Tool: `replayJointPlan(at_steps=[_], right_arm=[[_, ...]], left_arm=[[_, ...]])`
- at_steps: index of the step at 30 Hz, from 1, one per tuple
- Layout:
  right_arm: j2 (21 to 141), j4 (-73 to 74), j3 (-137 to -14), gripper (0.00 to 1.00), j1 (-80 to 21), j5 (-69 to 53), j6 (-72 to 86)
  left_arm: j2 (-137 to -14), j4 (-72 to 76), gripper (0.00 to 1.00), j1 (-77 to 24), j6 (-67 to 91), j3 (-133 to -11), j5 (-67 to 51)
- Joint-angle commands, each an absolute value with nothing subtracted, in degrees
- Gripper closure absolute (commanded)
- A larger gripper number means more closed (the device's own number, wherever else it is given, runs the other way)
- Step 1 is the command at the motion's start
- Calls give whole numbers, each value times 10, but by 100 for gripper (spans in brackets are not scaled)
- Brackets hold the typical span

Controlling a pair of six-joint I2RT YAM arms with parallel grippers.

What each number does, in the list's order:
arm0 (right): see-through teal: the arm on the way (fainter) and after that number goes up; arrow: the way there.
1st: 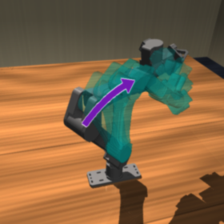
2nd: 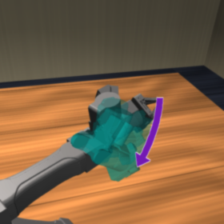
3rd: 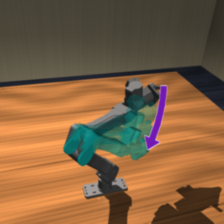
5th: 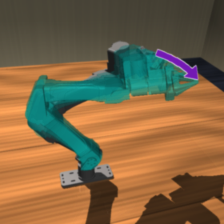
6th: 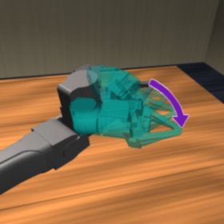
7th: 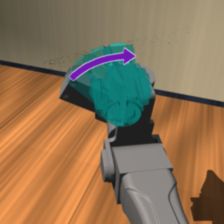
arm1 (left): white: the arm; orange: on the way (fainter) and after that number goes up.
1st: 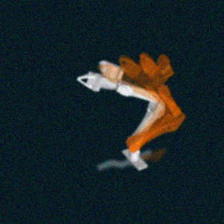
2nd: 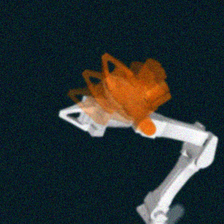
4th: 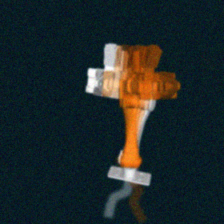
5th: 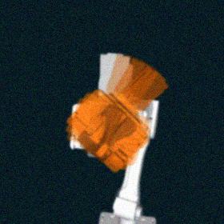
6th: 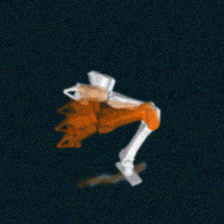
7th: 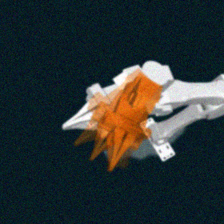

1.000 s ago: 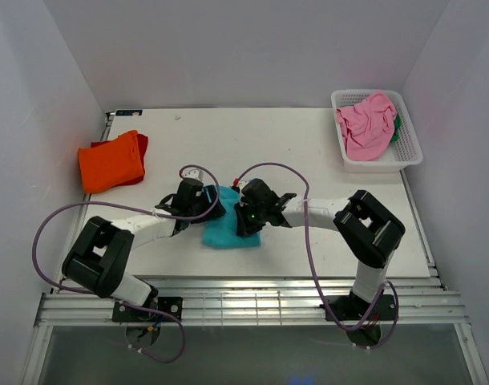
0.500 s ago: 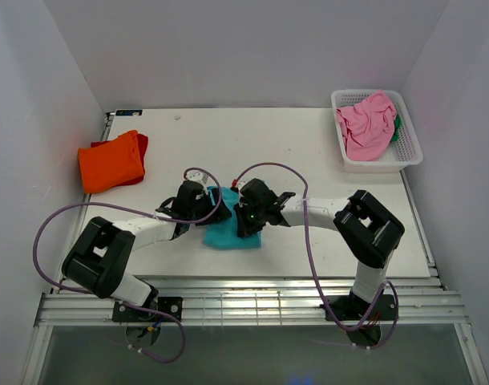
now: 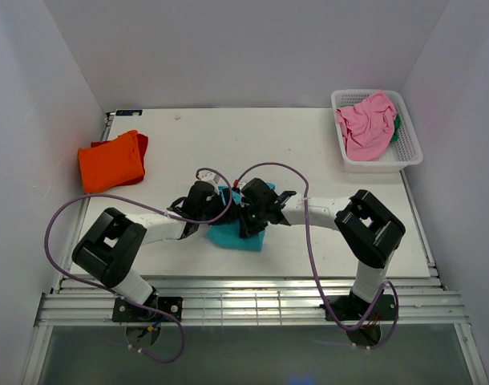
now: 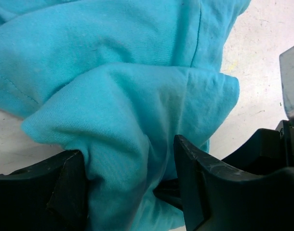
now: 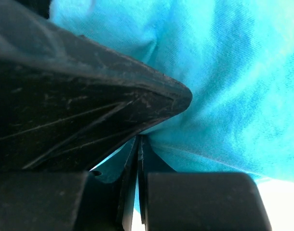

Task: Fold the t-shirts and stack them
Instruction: Put the neatly folded tshirt into the corner of the board with the left arm

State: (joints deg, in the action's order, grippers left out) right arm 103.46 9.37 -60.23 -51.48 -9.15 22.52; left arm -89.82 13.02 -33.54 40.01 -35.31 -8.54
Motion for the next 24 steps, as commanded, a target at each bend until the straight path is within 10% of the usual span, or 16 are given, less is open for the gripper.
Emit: replayJointPlan(at_steps=[1, 11, 24], right_arm=[[1054, 126, -599, 92, -530, -82, 211], [1037, 114, -589, 79, -534, -81, 208], [831, 236, -626, 68, -538, 58, 178]], left_arm=[[-924, 68, 28, -368, 418, -338, -94], [-945, 42, 100, -368, 408, -349, -43], [-860, -206, 100, -341, 286, -539, 159]])
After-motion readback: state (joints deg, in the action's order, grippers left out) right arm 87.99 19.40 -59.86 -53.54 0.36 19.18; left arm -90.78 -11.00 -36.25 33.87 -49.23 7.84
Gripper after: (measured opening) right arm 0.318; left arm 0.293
